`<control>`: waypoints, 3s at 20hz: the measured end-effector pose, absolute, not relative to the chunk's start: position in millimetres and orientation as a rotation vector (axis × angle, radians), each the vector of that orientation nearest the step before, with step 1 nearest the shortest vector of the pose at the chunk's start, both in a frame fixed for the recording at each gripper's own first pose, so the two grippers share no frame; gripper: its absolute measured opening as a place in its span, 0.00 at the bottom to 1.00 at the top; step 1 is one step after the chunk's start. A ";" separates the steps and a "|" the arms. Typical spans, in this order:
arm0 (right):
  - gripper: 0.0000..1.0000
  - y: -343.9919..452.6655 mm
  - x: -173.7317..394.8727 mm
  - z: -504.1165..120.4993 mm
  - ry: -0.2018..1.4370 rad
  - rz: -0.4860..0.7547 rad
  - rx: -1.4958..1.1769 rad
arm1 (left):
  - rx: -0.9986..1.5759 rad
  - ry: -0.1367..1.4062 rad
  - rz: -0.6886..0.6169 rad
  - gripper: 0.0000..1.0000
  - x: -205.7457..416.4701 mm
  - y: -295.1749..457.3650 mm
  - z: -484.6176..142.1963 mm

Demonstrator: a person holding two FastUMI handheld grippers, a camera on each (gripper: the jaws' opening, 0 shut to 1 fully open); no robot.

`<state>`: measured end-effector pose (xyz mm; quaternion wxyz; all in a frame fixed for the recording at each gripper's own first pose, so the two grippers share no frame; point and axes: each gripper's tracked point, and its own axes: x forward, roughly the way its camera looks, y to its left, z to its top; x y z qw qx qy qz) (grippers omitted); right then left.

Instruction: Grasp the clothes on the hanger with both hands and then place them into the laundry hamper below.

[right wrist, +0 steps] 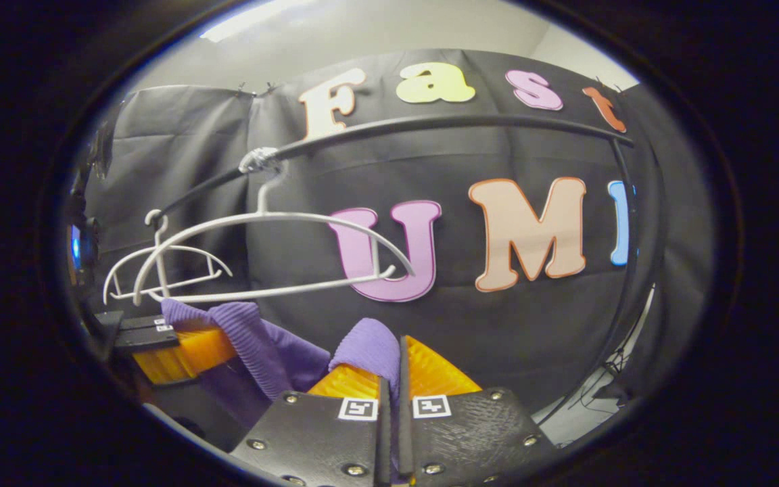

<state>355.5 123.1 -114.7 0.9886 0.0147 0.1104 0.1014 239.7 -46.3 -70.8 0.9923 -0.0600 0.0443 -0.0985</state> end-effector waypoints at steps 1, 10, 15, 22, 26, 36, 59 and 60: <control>0.05 119.4 361.5 -128.3 0.253 0.188 0.028 | -0.126 0.106 -0.209 0.04 250.7 -50.5 -81.9; 0.05 68.7 385.5 -303.8 0.555 0.025 0.019 | -0.001 0.330 -0.255 0.04 310.3 -77.4 -250.9; 0.05 54.7 380.3 -402.4 0.729 -0.056 0.092 | 0.081 0.459 -0.291 0.05 308.8 -74.2 -347.8; 0.05 59.6 369.7 -479.3 0.860 -0.110 0.085 | 0.074 0.626 -0.273 0.06 311.6 -80.2 -460.4; 0.05 58.6 358.1 -517.7 0.920 -0.151 0.104 | 0.076 0.707 -0.263 0.05 306.7 -84.1 -504.3; 0.30 57.6 347.9 -497.0 0.924 -0.202 0.088 | -0.003 0.835 -0.283 0.13 286.7 -81.4 -521.4; 1.00 19.3 169.7 -227.9 0.574 -0.137 0.058 | 0.023 0.517 -0.193 0.98 121.2 -51.9 -233.8; 0.97 16.8 166.9 -219.9 0.539 -0.141 0.061 | 0.028 0.486 -0.197 0.98 113.7 -53.9 -216.7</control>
